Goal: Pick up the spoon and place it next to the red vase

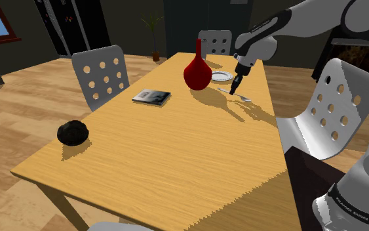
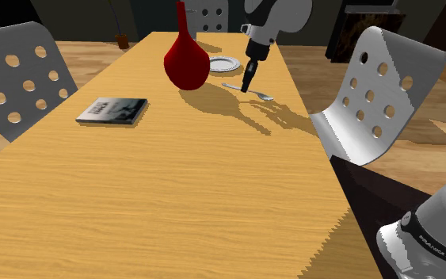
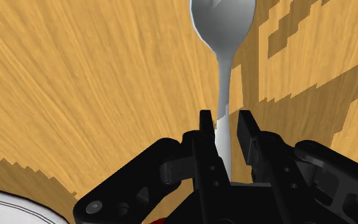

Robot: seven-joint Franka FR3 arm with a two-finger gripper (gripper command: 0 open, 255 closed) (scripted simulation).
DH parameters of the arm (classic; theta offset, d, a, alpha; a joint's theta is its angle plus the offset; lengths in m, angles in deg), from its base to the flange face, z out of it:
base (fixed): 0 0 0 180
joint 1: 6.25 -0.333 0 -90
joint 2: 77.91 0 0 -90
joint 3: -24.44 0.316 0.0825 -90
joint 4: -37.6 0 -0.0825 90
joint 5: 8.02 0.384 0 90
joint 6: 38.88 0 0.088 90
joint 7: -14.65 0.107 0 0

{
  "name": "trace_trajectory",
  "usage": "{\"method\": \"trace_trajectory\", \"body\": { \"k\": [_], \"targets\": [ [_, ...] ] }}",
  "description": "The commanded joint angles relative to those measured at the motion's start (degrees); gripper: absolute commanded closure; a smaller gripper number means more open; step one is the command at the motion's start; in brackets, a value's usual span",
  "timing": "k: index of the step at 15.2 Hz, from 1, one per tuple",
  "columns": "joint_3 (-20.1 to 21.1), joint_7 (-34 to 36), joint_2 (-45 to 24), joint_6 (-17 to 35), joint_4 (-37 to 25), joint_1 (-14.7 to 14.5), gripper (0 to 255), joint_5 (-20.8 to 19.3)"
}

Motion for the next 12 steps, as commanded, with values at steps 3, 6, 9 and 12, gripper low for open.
{"method": "trace_trajectory", "body": {
  "k": [3,6,9,12],
  "targets": [
    [0.3,-0.7,-1.1,1.8,0.7,0.1,255,0.7],
    [0.3,-0.8,-1.1,1.8,0.7,0.1,255,0.8],
    [0.3,-0.7,-1.1,1.7,0.7,0.1,255,0.7],
    [0.3,-0.7,-1.1,1.7,0.7,0.1,0,0.7]
  ]
}}
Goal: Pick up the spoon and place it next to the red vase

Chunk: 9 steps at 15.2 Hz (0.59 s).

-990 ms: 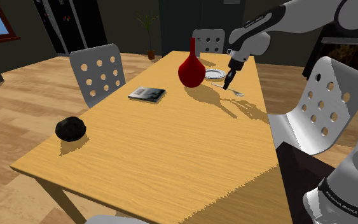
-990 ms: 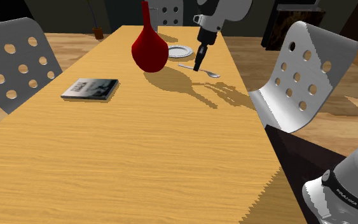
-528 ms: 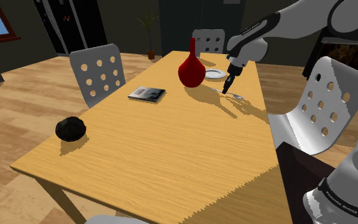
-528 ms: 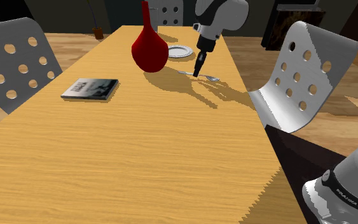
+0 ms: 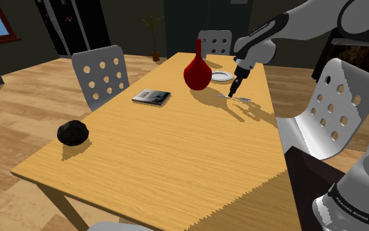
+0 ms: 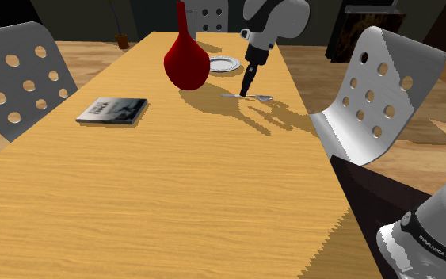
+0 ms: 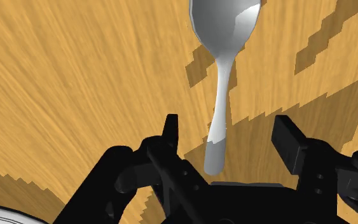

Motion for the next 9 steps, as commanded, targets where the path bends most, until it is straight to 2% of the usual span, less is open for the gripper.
{"method": "trace_trajectory", "body": {
  "k": [1,4,8,9],
  "targets": [
    [0.0,0.0,0.0,0.0,0.0,0.0,0,0.0],
    [0.0,0.0,0.0,0.0,0.0,0.0,0,0.0],
    [-1.1,1.4,4.0,-5.6,-1.8,0.4,0,-2.2],
    [-1.1,1.4,4.0,-5.6,-1.8,0.4,0,-2.2]
  ]
}}
